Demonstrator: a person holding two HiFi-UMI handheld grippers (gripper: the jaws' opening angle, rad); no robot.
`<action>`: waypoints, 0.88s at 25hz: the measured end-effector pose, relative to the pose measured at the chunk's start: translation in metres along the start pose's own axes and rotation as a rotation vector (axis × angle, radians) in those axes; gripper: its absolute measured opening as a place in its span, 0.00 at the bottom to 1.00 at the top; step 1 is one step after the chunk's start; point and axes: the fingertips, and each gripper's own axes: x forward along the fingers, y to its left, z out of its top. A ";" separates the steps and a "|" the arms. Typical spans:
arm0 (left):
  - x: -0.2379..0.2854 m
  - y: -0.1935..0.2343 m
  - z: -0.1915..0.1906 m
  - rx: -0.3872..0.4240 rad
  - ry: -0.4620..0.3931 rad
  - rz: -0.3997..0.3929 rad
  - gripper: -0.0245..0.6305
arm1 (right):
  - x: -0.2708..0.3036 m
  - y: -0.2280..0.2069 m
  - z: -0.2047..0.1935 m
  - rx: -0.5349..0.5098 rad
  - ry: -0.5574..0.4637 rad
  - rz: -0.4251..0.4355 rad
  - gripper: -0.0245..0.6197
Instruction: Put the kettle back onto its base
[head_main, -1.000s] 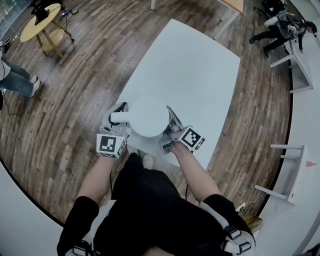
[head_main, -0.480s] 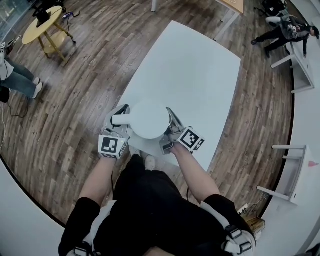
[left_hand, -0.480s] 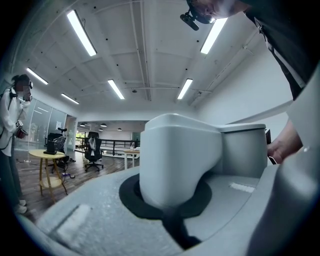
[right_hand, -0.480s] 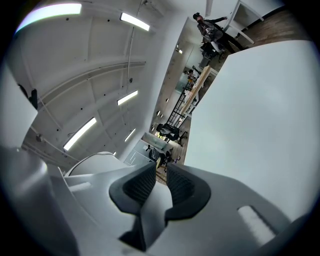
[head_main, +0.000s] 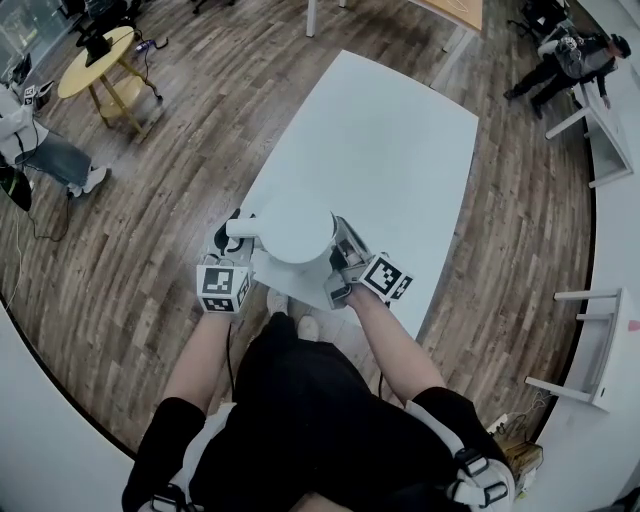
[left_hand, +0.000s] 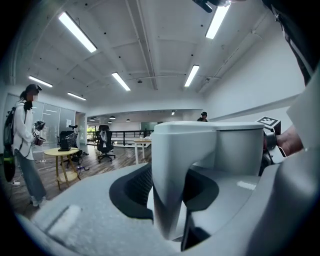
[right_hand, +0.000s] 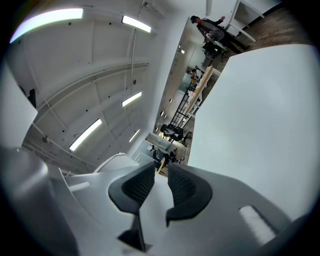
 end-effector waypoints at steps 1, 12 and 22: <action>-0.005 0.000 -0.001 -0.015 0.003 0.006 0.23 | -0.004 0.001 0.001 -0.001 -0.003 0.007 0.16; -0.057 0.003 -0.011 -0.107 0.012 0.055 0.25 | -0.050 0.031 -0.001 -0.130 -0.023 0.072 0.18; -0.097 -0.013 0.012 -0.110 -0.064 -0.059 0.16 | -0.092 0.062 -0.018 -0.313 -0.073 -0.004 0.13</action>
